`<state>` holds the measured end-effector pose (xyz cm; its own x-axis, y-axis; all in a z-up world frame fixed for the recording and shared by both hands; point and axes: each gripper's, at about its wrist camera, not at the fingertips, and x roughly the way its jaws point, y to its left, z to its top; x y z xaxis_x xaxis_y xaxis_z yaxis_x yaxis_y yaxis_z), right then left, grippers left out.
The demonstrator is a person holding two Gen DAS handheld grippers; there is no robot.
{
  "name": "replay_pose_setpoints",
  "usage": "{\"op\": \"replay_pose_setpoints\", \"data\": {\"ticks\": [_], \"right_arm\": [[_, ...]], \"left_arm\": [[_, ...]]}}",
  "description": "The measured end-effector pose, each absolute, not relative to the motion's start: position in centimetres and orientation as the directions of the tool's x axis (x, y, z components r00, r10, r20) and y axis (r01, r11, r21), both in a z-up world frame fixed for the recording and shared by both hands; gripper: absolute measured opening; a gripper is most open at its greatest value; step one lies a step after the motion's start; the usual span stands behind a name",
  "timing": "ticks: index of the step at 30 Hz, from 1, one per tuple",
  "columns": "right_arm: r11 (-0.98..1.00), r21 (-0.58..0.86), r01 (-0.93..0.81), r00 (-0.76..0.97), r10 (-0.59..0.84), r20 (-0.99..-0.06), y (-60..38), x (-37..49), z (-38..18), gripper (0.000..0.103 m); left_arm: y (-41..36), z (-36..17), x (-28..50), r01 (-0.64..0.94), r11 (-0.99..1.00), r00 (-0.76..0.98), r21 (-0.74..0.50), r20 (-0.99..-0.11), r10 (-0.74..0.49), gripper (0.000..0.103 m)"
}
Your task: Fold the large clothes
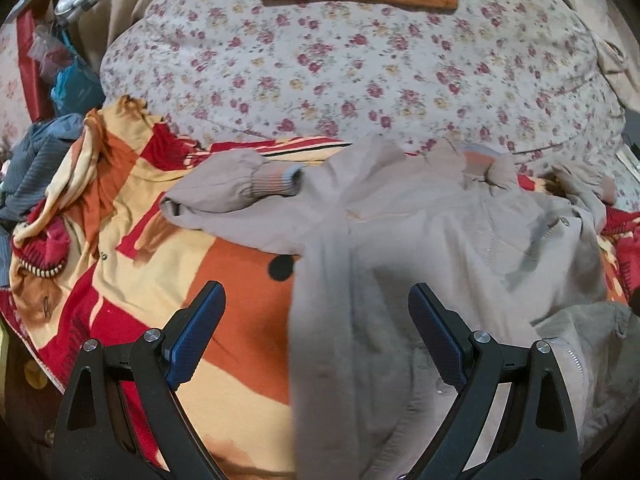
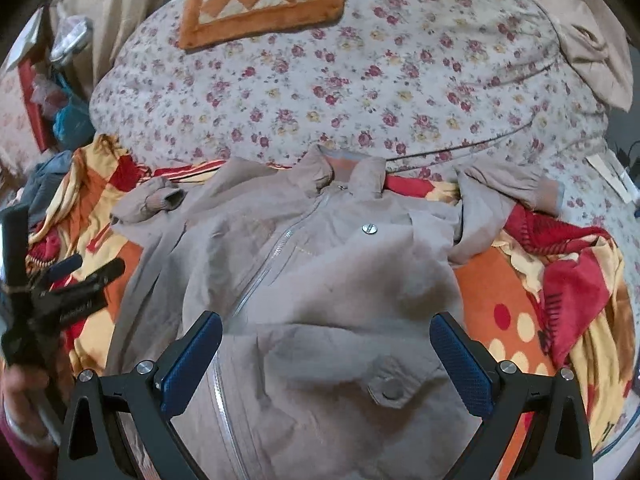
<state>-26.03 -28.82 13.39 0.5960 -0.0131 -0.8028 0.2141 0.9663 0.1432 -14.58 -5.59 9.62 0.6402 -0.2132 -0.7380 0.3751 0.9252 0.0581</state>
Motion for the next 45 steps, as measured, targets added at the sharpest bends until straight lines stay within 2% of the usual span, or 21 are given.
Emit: {"op": "replay_pose_setpoints", "data": {"ticks": [10, 22, 45], "right_arm": [[0.964, 0.062, 0.257, 0.584, -0.103, -0.805, -25.0, -27.2, 14.9, 0.103], [0.952, 0.177, 0.251, 0.605, -0.011, -0.796, -26.7, -26.0, 12.5, 0.103], [0.981, 0.075, 0.181, 0.594, -0.048, -0.803, -24.0, -24.9, 10.6, 0.103]], "left_arm": [[-7.8, 8.2, -14.8, 0.406, 0.911, 0.612, 0.074, -0.762, -0.211, 0.093], [-8.7, 7.5, -14.4, 0.405, 0.911, 0.600, 0.074, -0.774, -0.204, 0.093], [-8.3, 6.5, -13.6, 0.384, 0.922, 0.579, 0.047, -0.790, -0.201, 0.093]]}}
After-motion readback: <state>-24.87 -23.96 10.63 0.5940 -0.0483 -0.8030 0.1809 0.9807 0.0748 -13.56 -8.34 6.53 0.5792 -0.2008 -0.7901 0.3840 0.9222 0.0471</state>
